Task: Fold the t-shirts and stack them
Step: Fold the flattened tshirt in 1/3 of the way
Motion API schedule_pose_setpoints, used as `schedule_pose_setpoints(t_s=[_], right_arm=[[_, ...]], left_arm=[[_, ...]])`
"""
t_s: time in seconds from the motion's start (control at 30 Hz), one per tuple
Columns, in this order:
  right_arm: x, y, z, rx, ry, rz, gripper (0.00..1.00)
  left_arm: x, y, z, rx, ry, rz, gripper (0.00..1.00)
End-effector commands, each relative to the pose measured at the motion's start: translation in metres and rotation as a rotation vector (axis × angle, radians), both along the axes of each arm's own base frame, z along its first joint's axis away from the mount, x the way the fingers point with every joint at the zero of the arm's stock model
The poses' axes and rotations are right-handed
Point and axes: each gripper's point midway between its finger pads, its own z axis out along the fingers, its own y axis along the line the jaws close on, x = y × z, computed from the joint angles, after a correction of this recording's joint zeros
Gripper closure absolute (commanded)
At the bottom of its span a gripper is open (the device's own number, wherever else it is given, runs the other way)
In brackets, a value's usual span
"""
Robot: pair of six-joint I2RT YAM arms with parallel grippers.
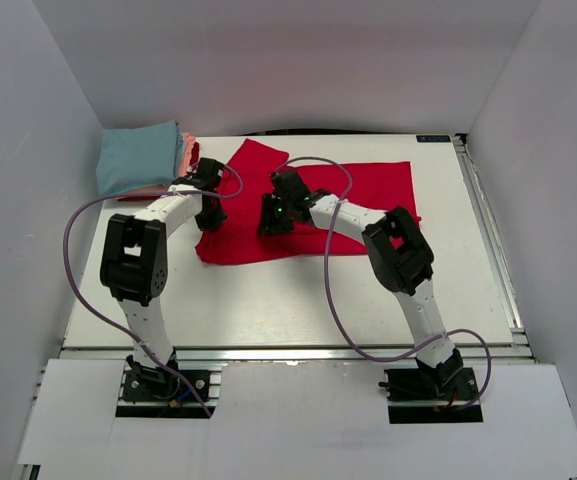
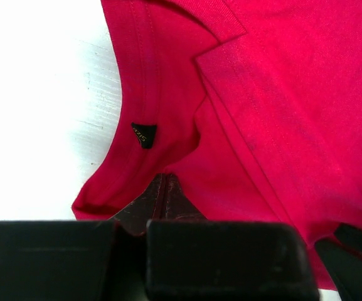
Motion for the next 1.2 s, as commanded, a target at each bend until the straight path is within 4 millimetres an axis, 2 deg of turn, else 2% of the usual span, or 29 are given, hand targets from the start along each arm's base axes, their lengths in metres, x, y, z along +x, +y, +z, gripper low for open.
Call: schedule_pose_setpoints(t_s=[0.0, 0.03, 0.1, 0.2, 0.27, 0.4, 0.57, 0.63, 0.73, 0.77, 0.93, 1.17], right_arm=[[0.006, 0.008, 0.003, -0.011, -0.013, -0.016, 0.65], [0.007, 0.009, 0.005, -0.021, -0.01, -0.016, 0.69], [0.008, 0.007, -0.005, -0.061, -0.001, -0.022, 0.74], [0.008, 0.006, -0.01, -0.092, 0.008, -0.022, 0.72], [0.008, 0.004, -0.012, -0.112, -0.005, -0.021, 0.7], [0.001, 0.006, -0.012, -0.13, -0.013, 0.008, 0.56], [-0.007, 0.007, -0.018, -0.162, -0.013, 0.037, 0.53], [-0.007, 0.006, -0.02, -0.172, -0.013, 0.041, 0.58], [-0.01, 0.005, -0.022, -0.179, -0.009, 0.048, 0.79], [-0.009, 0.005, -0.022, -0.182, -0.011, 0.046, 1.0], [-0.006, 0.004, -0.011, -0.175, -0.048, 0.047, 1.0], [0.013, 0.001, 0.047, -0.136, -0.191, -0.003, 1.0]], left_arm=[[0.004, 0.002, 0.03, -0.015, -0.07, -0.003, 1.0], [0.004, 0.003, 0.03, -0.012, -0.071, 0.0, 1.0], [0.004, 0.002, 0.031, -0.012, -0.072, -0.001, 1.0], [0.005, 0.002, 0.031, -0.015, -0.075, 0.001, 1.0], [0.004, 0.002, 0.031, -0.015, -0.074, 0.001, 1.0], [0.004, 0.003, 0.031, -0.011, -0.076, 0.001, 1.0], [0.004, 0.002, 0.032, -0.013, -0.077, 0.005, 1.0], [0.004, 0.002, 0.033, -0.016, -0.081, 0.008, 1.0], [0.004, 0.003, 0.034, -0.013, -0.084, 0.011, 1.0], [0.005, 0.003, 0.033, -0.011, -0.083, 0.012, 1.0], [0.009, 0.002, 0.038, -0.015, -0.094, 0.008, 1.0], [0.013, 0.002, 0.049, 0.002, -0.098, -0.02, 1.0]])
